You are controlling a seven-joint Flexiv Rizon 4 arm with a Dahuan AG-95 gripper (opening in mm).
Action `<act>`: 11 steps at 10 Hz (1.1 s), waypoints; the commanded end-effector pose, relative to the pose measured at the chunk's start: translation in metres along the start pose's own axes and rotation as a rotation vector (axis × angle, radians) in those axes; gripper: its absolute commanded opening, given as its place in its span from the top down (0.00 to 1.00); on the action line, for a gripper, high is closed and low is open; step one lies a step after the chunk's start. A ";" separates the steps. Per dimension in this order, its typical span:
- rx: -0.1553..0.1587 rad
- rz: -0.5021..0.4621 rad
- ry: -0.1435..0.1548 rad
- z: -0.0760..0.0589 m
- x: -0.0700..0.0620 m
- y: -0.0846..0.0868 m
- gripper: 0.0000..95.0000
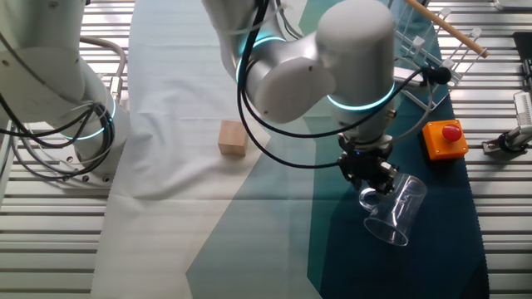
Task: Put the cup on the cup rack
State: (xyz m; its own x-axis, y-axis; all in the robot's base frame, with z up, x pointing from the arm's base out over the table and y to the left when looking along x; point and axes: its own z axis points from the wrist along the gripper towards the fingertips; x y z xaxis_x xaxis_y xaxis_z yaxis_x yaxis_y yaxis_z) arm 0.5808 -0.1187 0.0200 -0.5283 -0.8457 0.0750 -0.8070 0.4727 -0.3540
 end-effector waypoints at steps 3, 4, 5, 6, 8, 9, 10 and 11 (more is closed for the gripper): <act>0.008 -0.010 -0.007 0.000 0.001 0.001 0.80; 0.010 -0.016 -0.012 0.001 0.000 0.001 0.80; 0.014 -0.023 -0.017 0.002 0.000 0.000 0.80; 0.016 -0.027 -0.018 0.002 0.000 0.000 0.80; 0.028 -0.052 -0.024 0.002 -0.001 -0.002 0.80; 0.030 -0.056 -0.026 0.001 -0.001 -0.003 0.80; 0.032 -0.060 -0.028 0.002 -0.002 -0.003 0.80; 0.031 -0.059 -0.032 0.002 -0.002 -0.003 0.80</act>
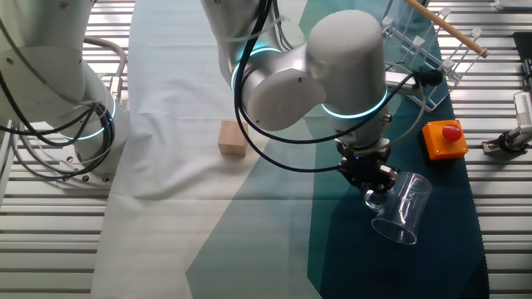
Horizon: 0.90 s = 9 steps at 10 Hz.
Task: Put the cup on the cup rack
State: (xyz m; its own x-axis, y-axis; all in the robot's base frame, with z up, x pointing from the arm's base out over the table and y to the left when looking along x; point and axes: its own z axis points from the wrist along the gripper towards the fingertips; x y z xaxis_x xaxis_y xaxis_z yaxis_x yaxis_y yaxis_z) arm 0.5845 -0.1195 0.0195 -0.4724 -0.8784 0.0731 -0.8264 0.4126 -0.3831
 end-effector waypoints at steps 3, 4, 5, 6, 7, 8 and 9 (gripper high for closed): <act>0.001 -0.003 -0.019 0.003 -0.001 0.000 0.80; 0.003 -0.006 -0.020 0.003 -0.001 0.000 0.80; 0.005 -0.009 -0.023 0.004 -0.001 0.000 0.80; 0.007 -0.010 -0.027 0.004 -0.001 0.000 0.80; 0.011 -0.013 -0.031 0.005 -0.001 0.000 0.80; 0.012 -0.014 -0.037 0.006 -0.002 0.000 0.80; 0.010 -0.015 -0.050 0.009 -0.002 -0.001 0.80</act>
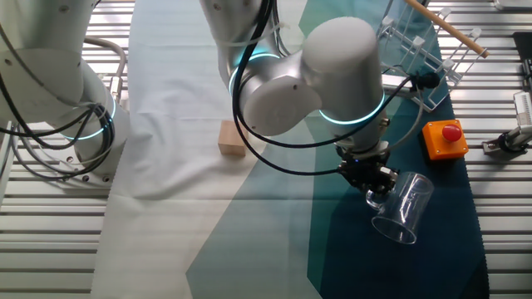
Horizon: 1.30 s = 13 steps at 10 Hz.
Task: Put the cup on the cup rack
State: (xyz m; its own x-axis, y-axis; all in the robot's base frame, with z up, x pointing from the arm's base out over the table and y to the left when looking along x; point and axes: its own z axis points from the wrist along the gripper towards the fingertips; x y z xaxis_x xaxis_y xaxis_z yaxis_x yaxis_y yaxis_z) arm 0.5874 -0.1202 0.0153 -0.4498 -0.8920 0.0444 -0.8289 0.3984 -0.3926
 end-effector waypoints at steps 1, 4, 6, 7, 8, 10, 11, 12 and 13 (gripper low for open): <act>-0.002 -0.001 -0.017 0.005 0.000 0.001 0.80; 0.012 -0.009 -0.014 0.004 0.001 -0.001 0.80; 0.002 0.005 -0.016 0.005 0.001 0.000 1.00; 0.002 0.007 -0.019 0.006 0.001 0.000 1.00; 0.001 0.007 -0.022 0.007 0.001 0.000 1.00; 0.025 -0.013 -0.014 0.006 0.001 0.000 1.00; 0.036 -0.023 -0.014 0.005 0.002 -0.001 1.00; 0.023 -0.023 -0.010 0.004 0.002 -0.004 1.00; -0.015 -0.013 -0.020 0.003 0.001 -0.006 1.00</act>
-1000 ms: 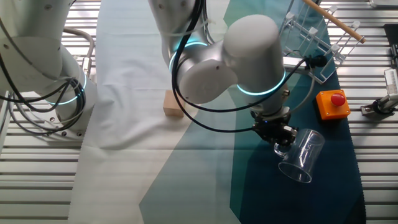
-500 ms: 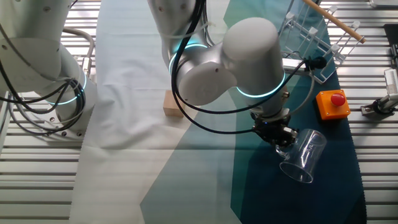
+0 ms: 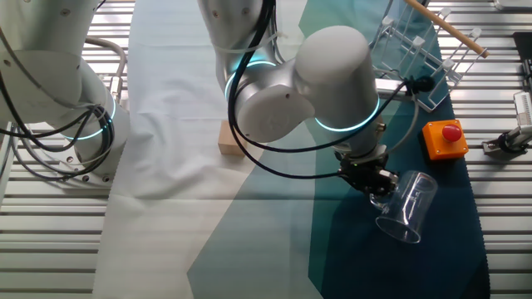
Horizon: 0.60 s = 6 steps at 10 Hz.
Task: Put the cup on the cup rack
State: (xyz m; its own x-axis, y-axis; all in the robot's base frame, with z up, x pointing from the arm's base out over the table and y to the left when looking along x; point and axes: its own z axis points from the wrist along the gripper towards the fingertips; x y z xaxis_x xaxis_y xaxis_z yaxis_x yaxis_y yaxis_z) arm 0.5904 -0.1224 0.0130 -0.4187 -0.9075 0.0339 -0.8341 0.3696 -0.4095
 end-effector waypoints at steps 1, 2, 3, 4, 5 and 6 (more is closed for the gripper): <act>-0.049 0.024 -0.002 -0.001 0.000 -0.005 1.00; -0.061 0.028 0.003 -0.002 0.000 -0.005 1.00; -0.072 0.027 0.002 -0.004 -0.001 -0.006 1.00; -0.101 0.035 0.001 -0.006 -0.001 -0.007 1.00; -0.130 0.042 0.009 -0.010 -0.002 -0.009 1.00; -0.152 0.054 0.012 -0.012 -0.002 -0.010 1.00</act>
State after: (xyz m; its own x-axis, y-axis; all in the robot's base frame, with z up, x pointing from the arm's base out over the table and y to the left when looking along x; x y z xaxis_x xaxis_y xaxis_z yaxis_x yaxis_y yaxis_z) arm 0.6064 -0.1441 0.0356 -0.4749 -0.8754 0.0904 -0.8284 0.4100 -0.3815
